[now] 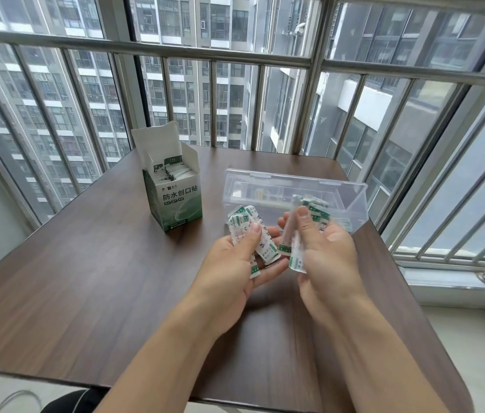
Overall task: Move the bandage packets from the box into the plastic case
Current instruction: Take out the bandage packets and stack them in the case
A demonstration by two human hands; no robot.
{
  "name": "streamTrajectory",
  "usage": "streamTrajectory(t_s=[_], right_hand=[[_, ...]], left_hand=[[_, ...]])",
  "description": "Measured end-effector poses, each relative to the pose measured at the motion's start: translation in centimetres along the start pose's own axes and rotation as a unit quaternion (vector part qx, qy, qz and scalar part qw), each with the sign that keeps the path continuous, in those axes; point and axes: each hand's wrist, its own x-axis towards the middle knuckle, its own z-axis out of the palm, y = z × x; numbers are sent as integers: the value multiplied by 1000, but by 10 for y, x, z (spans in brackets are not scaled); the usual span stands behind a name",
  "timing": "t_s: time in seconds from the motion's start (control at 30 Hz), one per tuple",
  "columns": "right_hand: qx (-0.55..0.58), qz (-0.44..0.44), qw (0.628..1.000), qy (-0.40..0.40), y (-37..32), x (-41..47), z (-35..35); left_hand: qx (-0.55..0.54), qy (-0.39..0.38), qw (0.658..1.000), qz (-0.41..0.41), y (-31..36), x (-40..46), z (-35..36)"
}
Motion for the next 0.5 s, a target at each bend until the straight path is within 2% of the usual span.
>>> streamTrajectory(t_s=[0.1, 0.17, 0.37, 0.5], right_hand=[[-70, 52, 989, -121, -7, -3, 1], [-104, 44, 984, -137, -6, -2, 3], [-123, -13, 991, -59, 8, 1, 4], [-65, -11, 998, 4, 12, 0, 5]], left_hand=[[47, -31, 998, -14, 3, 1, -7], [66, -34, 997, -27, 5, 2, -11], [52, -44, 997, -24, 7, -2, -10], [48, -34, 998, -24, 5, 0, -10]])
